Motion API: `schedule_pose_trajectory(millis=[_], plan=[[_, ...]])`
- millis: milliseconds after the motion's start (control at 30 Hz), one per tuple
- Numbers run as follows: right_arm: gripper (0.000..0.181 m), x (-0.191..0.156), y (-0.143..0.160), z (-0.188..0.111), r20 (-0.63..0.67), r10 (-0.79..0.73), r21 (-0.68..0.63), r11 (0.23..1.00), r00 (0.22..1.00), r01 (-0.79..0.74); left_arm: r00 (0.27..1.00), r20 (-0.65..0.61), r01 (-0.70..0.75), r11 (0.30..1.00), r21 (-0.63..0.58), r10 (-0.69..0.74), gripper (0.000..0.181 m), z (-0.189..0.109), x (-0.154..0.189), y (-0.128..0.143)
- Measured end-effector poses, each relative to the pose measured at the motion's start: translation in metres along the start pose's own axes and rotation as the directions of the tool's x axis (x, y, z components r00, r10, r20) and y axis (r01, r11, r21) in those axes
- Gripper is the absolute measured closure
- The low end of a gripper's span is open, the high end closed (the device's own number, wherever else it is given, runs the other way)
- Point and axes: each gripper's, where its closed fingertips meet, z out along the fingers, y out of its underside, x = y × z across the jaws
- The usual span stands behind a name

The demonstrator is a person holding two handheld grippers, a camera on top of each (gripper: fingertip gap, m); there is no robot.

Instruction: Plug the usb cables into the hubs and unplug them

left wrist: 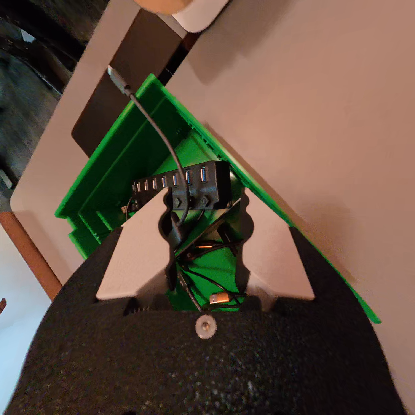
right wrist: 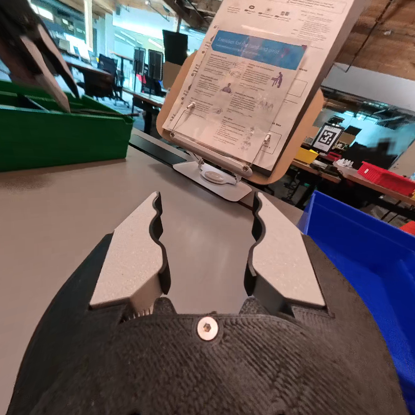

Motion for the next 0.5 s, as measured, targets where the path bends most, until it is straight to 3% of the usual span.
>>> schedule_pose_trajectory(millis=[133,433,500], plan=[[0.102,0.013,0.001,-0.004,-0.012,0.118,0.032,0.993,0.993,-0.118,0.996,0.077,-0.038,0.999,-0.035,0.041,0.128,0.014,-0.001,0.0],[0.102,0.015,0.007,-0.003,-0.017,0.118,0.015,0.993,0.993,-0.118,0.933,0.276,-0.207,0.971,-0.117,0.232,0.132,0.015,-0.005,0.001],[0.102,0.017,0.008,-0.003,-0.025,0.111,0.01,0.994,0.993,-0.111,0.905,0.311,-0.256,0.956,-0.141,0.288,0.14,0.014,-0.006,0.002]])
